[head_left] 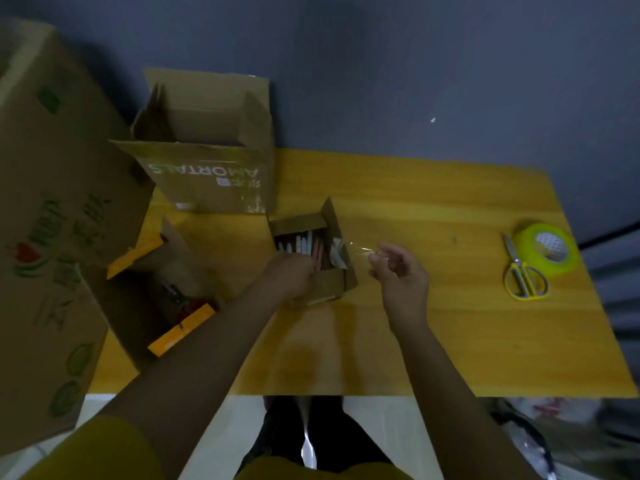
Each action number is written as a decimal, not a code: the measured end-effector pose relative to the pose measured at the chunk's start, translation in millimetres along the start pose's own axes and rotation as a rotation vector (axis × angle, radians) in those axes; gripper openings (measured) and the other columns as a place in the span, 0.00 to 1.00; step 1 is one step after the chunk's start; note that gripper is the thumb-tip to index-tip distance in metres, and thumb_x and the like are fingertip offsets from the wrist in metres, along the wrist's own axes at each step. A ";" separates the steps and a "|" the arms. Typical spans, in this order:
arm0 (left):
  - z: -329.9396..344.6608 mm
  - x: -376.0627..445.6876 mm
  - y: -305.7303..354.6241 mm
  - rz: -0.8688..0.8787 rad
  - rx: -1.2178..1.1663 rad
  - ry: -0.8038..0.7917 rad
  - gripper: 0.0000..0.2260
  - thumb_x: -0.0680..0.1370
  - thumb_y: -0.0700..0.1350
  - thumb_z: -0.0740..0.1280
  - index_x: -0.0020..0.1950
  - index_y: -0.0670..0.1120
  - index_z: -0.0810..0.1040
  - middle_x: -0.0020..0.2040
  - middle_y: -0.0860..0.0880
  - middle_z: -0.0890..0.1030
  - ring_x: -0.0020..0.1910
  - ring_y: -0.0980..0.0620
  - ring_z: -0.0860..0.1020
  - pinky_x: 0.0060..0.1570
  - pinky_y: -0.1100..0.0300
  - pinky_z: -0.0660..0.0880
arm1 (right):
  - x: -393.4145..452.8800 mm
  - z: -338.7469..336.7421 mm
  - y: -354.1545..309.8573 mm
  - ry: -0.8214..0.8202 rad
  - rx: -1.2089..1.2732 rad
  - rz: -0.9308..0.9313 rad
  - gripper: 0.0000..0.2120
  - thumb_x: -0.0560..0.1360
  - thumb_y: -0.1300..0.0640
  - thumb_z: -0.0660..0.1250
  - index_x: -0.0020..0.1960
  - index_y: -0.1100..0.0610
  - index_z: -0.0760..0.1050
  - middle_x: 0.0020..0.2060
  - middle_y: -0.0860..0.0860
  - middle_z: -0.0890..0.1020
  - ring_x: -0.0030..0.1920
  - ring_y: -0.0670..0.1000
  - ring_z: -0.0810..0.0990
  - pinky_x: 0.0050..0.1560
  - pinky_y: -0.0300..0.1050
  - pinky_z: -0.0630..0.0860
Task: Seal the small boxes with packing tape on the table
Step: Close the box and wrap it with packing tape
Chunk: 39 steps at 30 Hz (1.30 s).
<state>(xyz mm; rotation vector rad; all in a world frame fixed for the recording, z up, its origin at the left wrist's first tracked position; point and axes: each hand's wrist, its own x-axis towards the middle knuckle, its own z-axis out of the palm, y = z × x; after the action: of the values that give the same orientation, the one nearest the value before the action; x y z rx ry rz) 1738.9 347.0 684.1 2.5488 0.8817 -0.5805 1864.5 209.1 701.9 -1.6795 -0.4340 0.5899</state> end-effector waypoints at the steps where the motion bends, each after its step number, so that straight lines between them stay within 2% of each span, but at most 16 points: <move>1: 0.8 6.0 1.8 -0.010 0.030 -0.046 0.15 0.82 0.48 0.60 0.64 0.43 0.76 0.64 0.40 0.75 0.61 0.40 0.74 0.53 0.48 0.72 | -0.3 -0.4 -0.8 0.018 0.020 0.014 0.08 0.74 0.63 0.72 0.49 0.51 0.79 0.41 0.51 0.80 0.44 0.51 0.78 0.46 0.53 0.81; 3: 0.2 15.2 4.2 -0.036 0.073 -0.127 0.16 0.82 0.45 0.59 0.68 0.43 0.73 0.73 0.36 0.63 0.69 0.34 0.65 0.63 0.41 0.69 | -0.3 0.5 -3.0 0.045 0.075 0.049 0.10 0.74 0.64 0.72 0.47 0.50 0.79 0.41 0.53 0.80 0.44 0.51 0.78 0.41 0.43 0.79; 5: 2.5 21.0 3.2 -0.056 0.046 -0.172 0.16 0.82 0.44 0.59 0.69 0.41 0.72 0.75 0.33 0.58 0.71 0.31 0.61 0.65 0.39 0.67 | -0.2 1.5 -3.7 0.065 0.112 0.085 0.10 0.74 0.64 0.71 0.46 0.50 0.78 0.42 0.53 0.79 0.43 0.50 0.78 0.38 0.37 0.78; 8: 9.0 22.1 -2.2 -0.039 -0.156 -0.107 0.11 0.81 0.46 0.62 0.59 0.45 0.79 0.64 0.37 0.74 0.63 0.33 0.71 0.57 0.44 0.72 | -2.4 3.3 -6.1 0.065 0.127 0.118 0.06 0.75 0.62 0.70 0.48 0.53 0.78 0.43 0.50 0.80 0.43 0.48 0.80 0.38 0.38 0.78; 10: 12.4 15.2 1.3 -0.065 -0.372 -0.031 0.09 0.80 0.47 0.63 0.53 0.47 0.81 0.58 0.41 0.78 0.58 0.37 0.75 0.55 0.49 0.74 | -5.0 2.1 -5.7 0.040 0.125 0.133 0.04 0.76 0.60 0.70 0.51 0.55 0.79 0.44 0.48 0.80 0.44 0.48 0.80 0.41 0.40 0.79; 13: 14.5 4.7 16.5 -0.139 -0.701 0.024 0.10 0.80 0.45 0.64 0.55 0.43 0.82 0.57 0.44 0.81 0.54 0.44 0.77 0.50 0.58 0.74 | -8.9 -1.9 0.2 0.041 0.171 0.147 0.05 0.76 0.60 0.69 0.51 0.57 0.79 0.41 0.45 0.81 0.44 0.45 0.81 0.43 0.40 0.80; 15: 20.1 4.7 24.4 -0.177 -0.815 -0.010 0.11 0.81 0.43 0.64 0.58 0.40 0.81 0.58 0.44 0.80 0.55 0.46 0.77 0.44 0.63 0.72 | -10.5 -3.0 9.8 0.041 0.224 0.200 0.04 0.76 0.61 0.69 0.50 0.56 0.79 0.39 0.43 0.82 0.42 0.43 0.81 0.44 0.41 0.80; 16: 23.6 6.1 26.1 -0.197 -0.857 -0.027 0.12 0.81 0.43 0.63 0.60 0.39 0.80 0.60 0.44 0.80 0.56 0.46 0.77 0.44 0.65 0.72 | -10.6 -2.5 15.7 0.036 0.258 0.239 0.04 0.76 0.61 0.69 0.50 0.56 0.79 0.39 0.43 0.82 0.43 0.44 0.81 0.45 0.42 0.79; 18: 27.3 9.2 26.9 -0.222 -0.887 -0.034 0.12 0.81 0.43 0.62 0.60 0.42 0.81 0.60 0.44 0.79 0.57 0.46 0.77 0.51 0.60 0.73 | -8.9 0.9 27.6 0.014 0.294 0.319 0.04 0.75 0.61 0.69 0.50 0.55 0.79 0.41 0.46 0.81 0.44 0.46 0.81 0.46 0.43 0.80; 21: 30.0 16.7 25.9 -0.221 -0.938 -0.033 0.09 0.81 0.45 0.62 0.53 0.47 0.82 0.55 0.44 0.81 0.55 0.45 0.78 0.59 0.49 0.73 | -7.4 9.3 44.4 0.018 0.345 0.393 0.05 0.76 0.62 0.69 0.51 0.56 0.79 0.44 0.50 0.80 0.43 0.45 0.82 0.45 0.41 0.80; 25: 22.5 31.3 27.5 -0.254 -0.990 -0.027 0.15 0.81 0.48 0.63 0.63 0.42 0.78 0.64 0.45 0.77 0.62 0.46 0.75 0.64 0.49 0.72 | 0.8 16.6 58.4 0.095 0.446 0.440 0.06 0.76 0.62 0.68 0.51 0.55 0.78 0.45 0.50 0.79 0.42 0.45 0.81 0.42 0.38 0.79; 29: 13.6 46.3 24.2 -0.245 -1.041 -0.116 0.16 0.82 0.46 0.62 0.68 0.42 0.74 0.68 0.46 0.74 0.64 0.46 0.74 0.63 0.50 0.73 | 19.6 18.1 61.9 0.111 0.497 0.426 0.06 0.76 0.64 0.68 0.51 0.55 0.78 0.40 0.48 0.80 0.37 0.43 0.81 0.40 0.37 0.79; 31: 11.2 52.4 20.6 -0.243 -1.029 -0.139 0.16 0.82 0.45 0.62 0.68 0.42 0.74 0.68 0.45 0.74 0.65 0.47 0.74 0.65 0.48 0.72 | 27.9 21.8 64.9 0.080 0.481 0.421 0.07 0.75 0.63 0.69 0.52 0.56 0.78 0.40 0.48 0.81 0.36 0.44 0.81 0.41 0.39 0.79; 35: 8.9 62.9 12.4 -0.232 -1.021 -0.163 0.07 0.81 0.42 0.62 0.50 0.44 0.80 0.51 0.49 0.80 0.53 0.51 0.77 0.59 0.54 0.74 | 37.8 32.4 74.7 0.026 0.452 0.395 0.07 0.74 0.64 0.70 0.50 0.56 0.79 0.41 0.48 0.81 0.38 0.46 0.80 0.43 0.41 0.79; 37: 10.5 64.6 8.5 -0.234 -1.053 -0.189 0.08 0.81 0.40 0.62 0.51 0.41 0.81 0.52 0.47 0.81 0.53 0.52 0.78 0.57 0.55 0.75 | 38.9 35.5 79.1 0.014 0.440 0.383 0.07 0.74 0.64 0.70 0.49 0.54 0.79 0.42 0.48 0.81 0.42 0.46 0.81 0.44 0.40 0.79; 39: 10.9 62.9 7.1 -0.215 -1.076 -0.231 0.09 0.82 0.39 0.61 0.53 0.45 0.81 0.54 0.50 0.82 0.53 0.54 0.79 0.53 0.60 0.77 | 39.2 36.8 81.1 -0.002 0.417 0.364 0.07 0.75 0.64 0.70 0.48 0.54 0.78 0.41 0.46 0.81 0.43 0.44 0.81 0.43 0.38 0.79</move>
<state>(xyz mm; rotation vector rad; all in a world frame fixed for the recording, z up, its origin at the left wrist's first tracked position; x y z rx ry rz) 1785.8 367.5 645.3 1.4076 1.0109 -0.3053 1870.7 245.8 612.0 -1.3592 0.0043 0.8829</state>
